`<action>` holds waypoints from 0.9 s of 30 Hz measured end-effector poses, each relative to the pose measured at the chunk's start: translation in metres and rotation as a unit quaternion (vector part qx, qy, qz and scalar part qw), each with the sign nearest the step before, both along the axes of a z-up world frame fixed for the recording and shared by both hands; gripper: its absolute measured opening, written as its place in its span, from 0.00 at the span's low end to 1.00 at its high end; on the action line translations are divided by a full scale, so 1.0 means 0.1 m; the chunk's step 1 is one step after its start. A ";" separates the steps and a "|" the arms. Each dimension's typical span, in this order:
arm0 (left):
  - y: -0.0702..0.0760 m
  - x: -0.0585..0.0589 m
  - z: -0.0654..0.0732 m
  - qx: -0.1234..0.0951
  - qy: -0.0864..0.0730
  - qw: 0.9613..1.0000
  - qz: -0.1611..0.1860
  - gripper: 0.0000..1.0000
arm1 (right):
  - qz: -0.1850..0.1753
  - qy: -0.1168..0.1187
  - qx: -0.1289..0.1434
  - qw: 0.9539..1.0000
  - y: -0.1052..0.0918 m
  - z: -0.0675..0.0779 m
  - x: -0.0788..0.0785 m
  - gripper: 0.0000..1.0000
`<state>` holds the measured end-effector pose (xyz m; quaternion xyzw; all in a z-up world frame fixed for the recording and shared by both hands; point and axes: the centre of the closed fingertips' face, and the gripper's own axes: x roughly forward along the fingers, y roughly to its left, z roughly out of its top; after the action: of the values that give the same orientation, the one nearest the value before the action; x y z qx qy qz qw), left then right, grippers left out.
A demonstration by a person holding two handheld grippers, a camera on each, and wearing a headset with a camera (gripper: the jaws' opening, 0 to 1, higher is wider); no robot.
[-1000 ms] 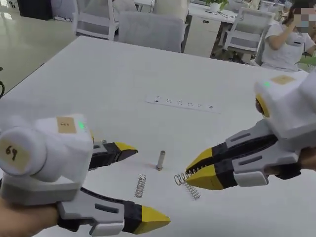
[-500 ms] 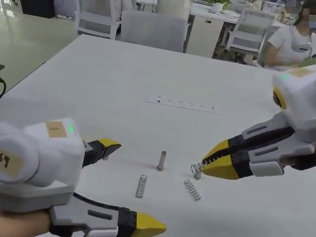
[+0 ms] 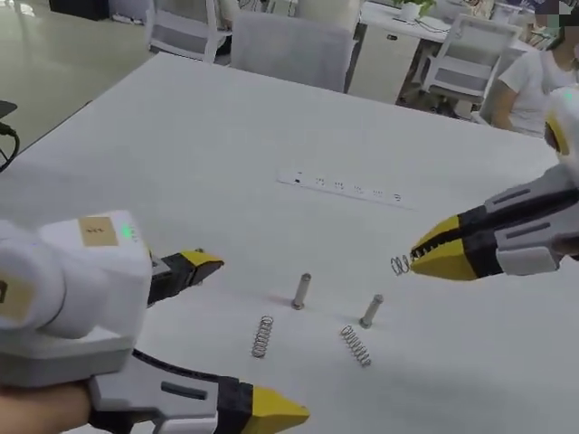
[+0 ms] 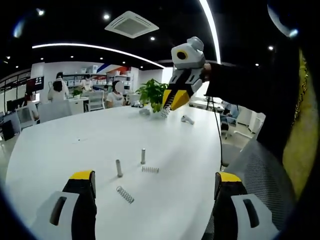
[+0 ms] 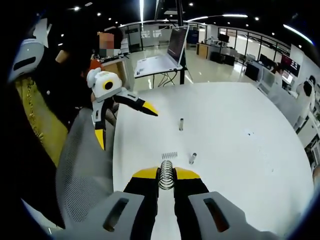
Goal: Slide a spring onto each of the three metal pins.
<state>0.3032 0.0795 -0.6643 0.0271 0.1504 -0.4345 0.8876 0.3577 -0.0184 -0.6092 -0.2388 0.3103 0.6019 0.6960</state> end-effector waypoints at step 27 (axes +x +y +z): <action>0.01 -0.05 -0.09 0.015 0.006 1.000 -0.004 0.92 | 0.009 0.020 -0.155 0.988 -0.26 -0.55 0.68 0.08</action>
<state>0.2985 0.0808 -0.6734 0.0385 0.1622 -0.4362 0.8843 0.4253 -0.0445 -0.6638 -0.3344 0.4112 0.5578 0.6387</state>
